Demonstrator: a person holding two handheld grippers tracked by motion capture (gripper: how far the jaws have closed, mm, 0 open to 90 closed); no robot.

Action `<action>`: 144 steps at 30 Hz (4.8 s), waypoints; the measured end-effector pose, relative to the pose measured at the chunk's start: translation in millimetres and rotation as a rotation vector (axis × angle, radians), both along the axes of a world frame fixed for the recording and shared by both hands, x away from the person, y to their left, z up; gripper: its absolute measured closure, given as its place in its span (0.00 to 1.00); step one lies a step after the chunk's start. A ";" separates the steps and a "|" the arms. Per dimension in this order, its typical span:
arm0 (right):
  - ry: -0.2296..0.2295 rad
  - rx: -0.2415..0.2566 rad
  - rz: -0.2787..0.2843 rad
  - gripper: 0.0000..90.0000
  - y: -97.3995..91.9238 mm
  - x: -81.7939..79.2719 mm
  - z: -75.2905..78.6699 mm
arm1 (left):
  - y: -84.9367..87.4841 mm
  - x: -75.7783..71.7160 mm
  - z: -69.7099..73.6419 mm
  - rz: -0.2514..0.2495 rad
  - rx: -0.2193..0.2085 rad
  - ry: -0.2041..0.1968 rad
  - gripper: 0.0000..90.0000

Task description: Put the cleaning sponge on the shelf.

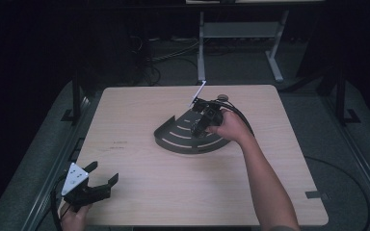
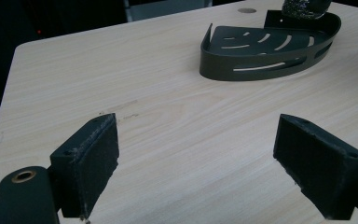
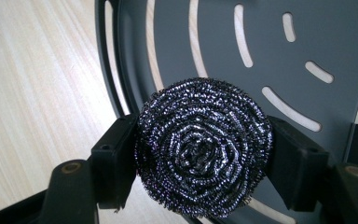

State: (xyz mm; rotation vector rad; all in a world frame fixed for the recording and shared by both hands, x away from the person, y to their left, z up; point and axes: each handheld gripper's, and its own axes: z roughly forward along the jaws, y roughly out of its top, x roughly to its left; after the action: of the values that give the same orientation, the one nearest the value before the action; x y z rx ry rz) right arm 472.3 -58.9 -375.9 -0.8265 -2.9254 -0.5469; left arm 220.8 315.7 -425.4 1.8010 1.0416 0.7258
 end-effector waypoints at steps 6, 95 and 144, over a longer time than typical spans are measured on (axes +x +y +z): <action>-0.005 -0.013 0.006 0.35 5.5 3.7 2.8 | -1.5 0.0 0.0 -0.003 -0.002 -0.001 0.15; -0.041 0.043 -0.106 0.20 -12.8 -0.7 -11.7 | -0.5 0.2 -2.2 -0.002 0.023 0.018 0.15; -0.061 0.112 -0.164 0.20 -107.2 -101.0 -9.1 | -2.7 -0.6 -2.6 -0.003 0.023 0.018 0.15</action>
State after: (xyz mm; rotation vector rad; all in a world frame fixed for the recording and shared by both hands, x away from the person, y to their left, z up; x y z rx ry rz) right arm 371.3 -166.1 -384.9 -1.0598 -2.8643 -0.7534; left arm 220.2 313.0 -428.0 1.8320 1.0459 0.7234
